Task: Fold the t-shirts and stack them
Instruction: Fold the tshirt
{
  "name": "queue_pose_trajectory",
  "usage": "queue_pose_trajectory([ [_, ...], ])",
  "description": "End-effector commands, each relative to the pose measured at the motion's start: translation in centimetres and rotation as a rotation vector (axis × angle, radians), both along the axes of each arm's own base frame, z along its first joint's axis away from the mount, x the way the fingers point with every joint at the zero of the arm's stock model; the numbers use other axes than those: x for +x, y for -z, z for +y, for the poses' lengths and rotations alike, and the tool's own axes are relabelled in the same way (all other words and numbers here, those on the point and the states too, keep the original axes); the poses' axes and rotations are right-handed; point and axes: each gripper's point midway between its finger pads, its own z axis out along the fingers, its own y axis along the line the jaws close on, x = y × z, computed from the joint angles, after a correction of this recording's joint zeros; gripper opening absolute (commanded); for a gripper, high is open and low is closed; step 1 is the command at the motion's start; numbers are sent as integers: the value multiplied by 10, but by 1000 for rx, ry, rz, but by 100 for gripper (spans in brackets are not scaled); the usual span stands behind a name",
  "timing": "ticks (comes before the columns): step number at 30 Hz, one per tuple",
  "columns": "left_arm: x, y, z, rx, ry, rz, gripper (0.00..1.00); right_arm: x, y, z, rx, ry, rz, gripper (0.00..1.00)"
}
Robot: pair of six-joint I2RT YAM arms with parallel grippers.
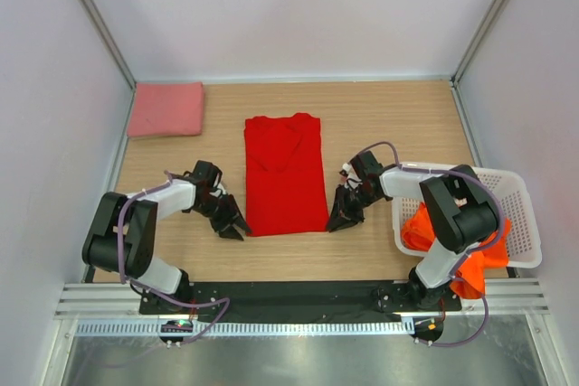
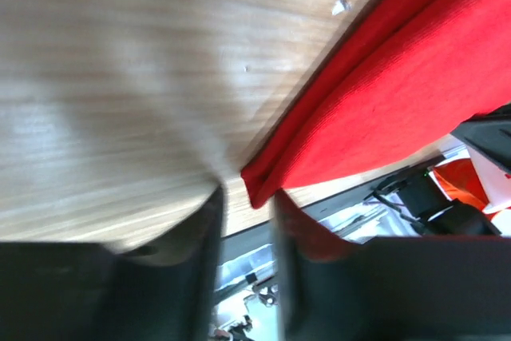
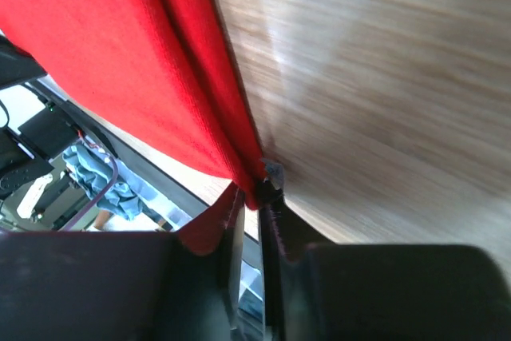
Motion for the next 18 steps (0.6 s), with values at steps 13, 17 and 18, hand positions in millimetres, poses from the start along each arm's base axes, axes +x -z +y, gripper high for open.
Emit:
queue_pose_trajectory([
  [13, 9, 14, 13, 99, -15, -9, 49, 12, 7, -5, -50, 55, -43, 39],
  [17, 9, 17, 12, 97, -13, 2, 48, 14, 10, -5, -59, 59, -41, 43],
  [18, 10, 17, 12, 98, -17, 1, 47, 14, 10, -5, -61, 56, -40, 43],
])
